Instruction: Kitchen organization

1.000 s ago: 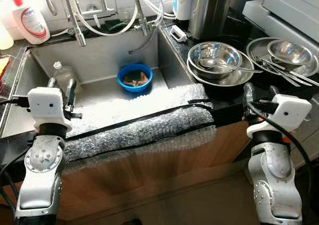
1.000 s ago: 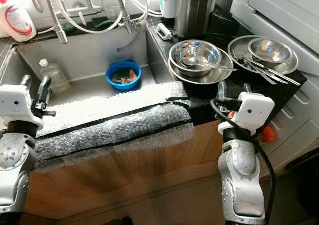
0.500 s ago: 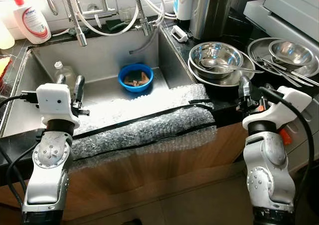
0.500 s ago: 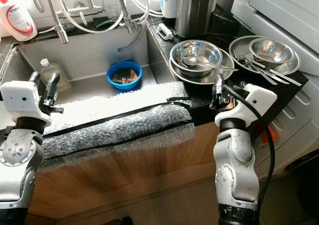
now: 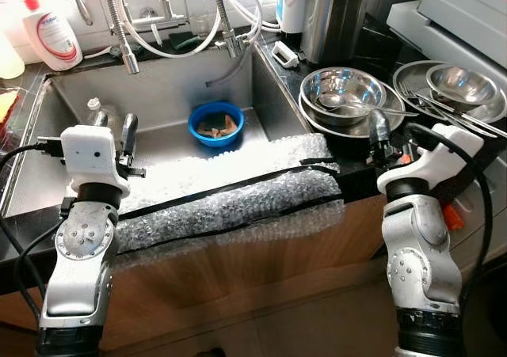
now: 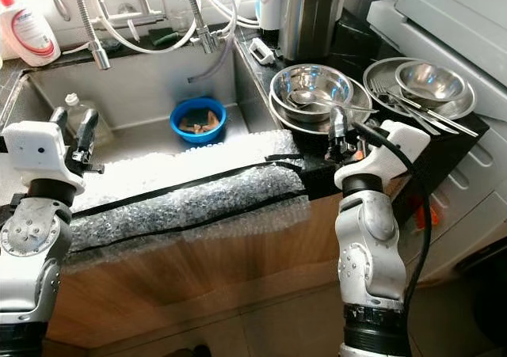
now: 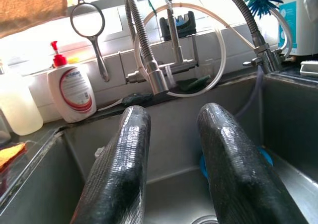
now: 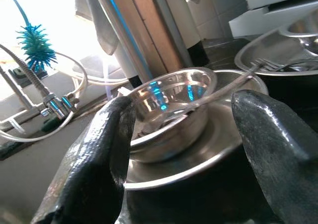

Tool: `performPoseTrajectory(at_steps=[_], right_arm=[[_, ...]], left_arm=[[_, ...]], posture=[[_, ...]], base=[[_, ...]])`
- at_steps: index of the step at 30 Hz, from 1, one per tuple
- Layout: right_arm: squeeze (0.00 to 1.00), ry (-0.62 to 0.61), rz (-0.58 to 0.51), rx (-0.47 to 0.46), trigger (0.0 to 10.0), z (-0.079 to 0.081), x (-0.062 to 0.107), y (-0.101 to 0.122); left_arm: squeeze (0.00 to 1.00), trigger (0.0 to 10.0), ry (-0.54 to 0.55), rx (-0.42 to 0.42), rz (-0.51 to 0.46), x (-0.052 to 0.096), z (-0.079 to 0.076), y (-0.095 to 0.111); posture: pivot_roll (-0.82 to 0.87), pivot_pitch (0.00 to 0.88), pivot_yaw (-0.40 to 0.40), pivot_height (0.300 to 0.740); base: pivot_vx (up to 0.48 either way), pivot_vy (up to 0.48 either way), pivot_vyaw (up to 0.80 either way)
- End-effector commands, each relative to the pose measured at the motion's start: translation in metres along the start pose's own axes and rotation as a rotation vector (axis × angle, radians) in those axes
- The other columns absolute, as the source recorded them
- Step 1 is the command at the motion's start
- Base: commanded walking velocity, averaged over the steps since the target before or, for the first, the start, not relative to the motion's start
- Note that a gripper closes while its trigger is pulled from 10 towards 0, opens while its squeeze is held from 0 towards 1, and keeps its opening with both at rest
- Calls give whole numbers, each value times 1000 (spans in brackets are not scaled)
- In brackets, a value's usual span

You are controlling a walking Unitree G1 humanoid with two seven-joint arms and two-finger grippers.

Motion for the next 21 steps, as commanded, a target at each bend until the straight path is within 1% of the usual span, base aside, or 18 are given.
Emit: performPoseTrajectory(at_steps=[1, 11, 13, 17, 21], right_arm=[[0, 17, 7, -11, 10000, 4, -3, -1], [0, 23, -7, -18, 10000, 5, -10, 3], [0, 37, -5, -19, 10000, 8, -12, 2], [0, 61, -2, -23, 10000, 13, -12, 1], [0, 51, 13, -26, 10000, 13, -10, -3]], left_arm=[[0, 10000, -3, -17, -5, -2, 0, 1], [0, 10000, 7, -9, -4, -4, 0, 1], [0, 10000, 7, -8, -3, -5, -1, 1], [0, 10000, 8, -7, -1, -5, -1, 1], [0, 10000, 7, -8, 0, -4, -1, 1]], posture=[[-63, 93, 54, 740], [-60, 106, 54, 740], [-59, 106, 53, 740], [-58, 108, 53, 740], [-58, 109, 52, 740]], base=[[0, 0, 0], [0, 0, 0], [0, 0, 0], [0, 0, 0], [0, 0, 0]])
Point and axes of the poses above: a point about 5 cm out from each wrist's last joint towards the gripper, its own x axis pointing back from the gripper into the wrist, its own y axis along the axis of the wrist's last joint, z = x × y, the point moved 3 cm from there along -x, pointing out of the wrist towards the gripper, and after that the axes turned 5 degrees about x, right-handed, at the moved point
